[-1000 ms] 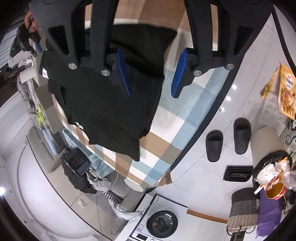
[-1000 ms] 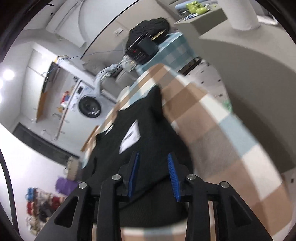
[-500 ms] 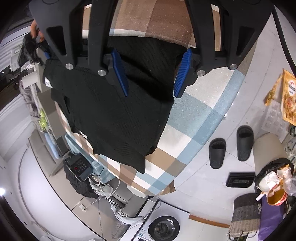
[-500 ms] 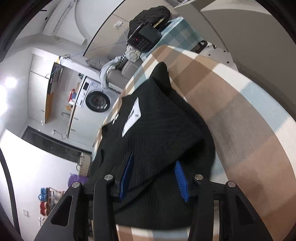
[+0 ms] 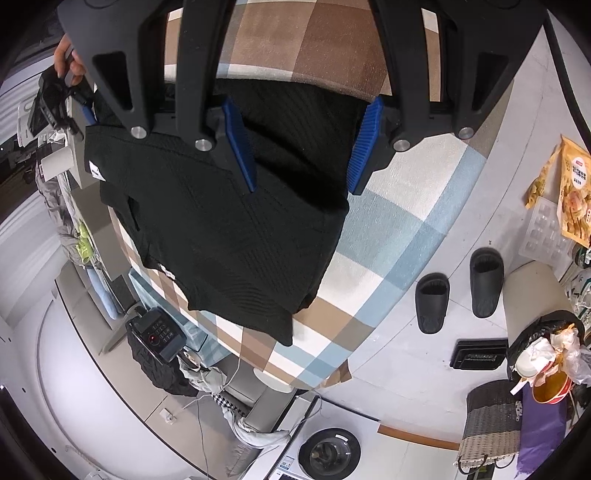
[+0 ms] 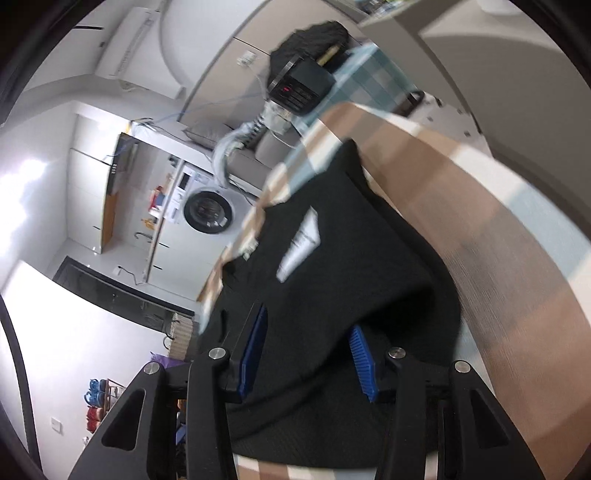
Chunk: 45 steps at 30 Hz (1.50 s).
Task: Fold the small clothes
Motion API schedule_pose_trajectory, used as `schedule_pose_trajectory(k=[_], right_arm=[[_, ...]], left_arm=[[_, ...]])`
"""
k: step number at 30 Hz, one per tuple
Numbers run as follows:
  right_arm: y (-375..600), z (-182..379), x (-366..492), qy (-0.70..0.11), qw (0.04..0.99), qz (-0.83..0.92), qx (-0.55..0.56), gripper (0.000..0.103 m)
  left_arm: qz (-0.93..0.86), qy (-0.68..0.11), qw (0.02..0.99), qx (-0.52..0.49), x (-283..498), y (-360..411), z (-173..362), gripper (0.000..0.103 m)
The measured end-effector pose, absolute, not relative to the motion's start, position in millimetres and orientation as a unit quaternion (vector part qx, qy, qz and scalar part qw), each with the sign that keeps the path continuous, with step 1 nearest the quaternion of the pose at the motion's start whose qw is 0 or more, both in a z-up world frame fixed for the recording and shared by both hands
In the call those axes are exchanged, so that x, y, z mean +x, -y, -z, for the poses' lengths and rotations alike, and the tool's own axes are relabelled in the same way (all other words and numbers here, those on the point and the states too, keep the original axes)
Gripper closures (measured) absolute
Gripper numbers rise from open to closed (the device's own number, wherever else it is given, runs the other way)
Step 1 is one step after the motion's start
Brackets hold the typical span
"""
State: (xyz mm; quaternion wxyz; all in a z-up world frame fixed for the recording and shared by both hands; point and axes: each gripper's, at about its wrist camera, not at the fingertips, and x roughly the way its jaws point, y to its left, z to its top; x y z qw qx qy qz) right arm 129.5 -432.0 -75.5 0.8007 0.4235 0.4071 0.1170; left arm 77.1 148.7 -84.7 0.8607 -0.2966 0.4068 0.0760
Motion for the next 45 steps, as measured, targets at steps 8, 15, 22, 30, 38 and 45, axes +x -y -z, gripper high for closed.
schedule_pose_trajectory(k=[8,15,22,30,38,45], right_arm=[[435,98,140,-0.407,0.794,-0.106,0.439,0.058],[433,79,161,-0.364,0.815,-0.115,0.437,0.058],[433,80,165,-0.371,0.815,-0.123,0.429,0.058],[429,88,166,-0.392,0.808,-0.099,0.428,0.058],[426,87,162,-0.400,0.806,-0.105,0.422,0.058],[433,85,155,-0.403,0.806,-0.082,0.426,0.058]], left_arm=[[-0.070,-0.405,0.861,-0.300,80,-148,87,0.056],[-0.070,-0.404,0.862,-0.299,72,-146,85,0.056],[-0.071,-0.406,0.857,-0.309,69,-147,90,0.056],[-0.060,-0.396,0.851,-0.339,74,-150,93,0.056],[-0.081,-0.394,0.847,-0.349,96,-159,104,0.057],[-0.096,-0.368,0.853,-0.358,110,-165,102,0.095]])
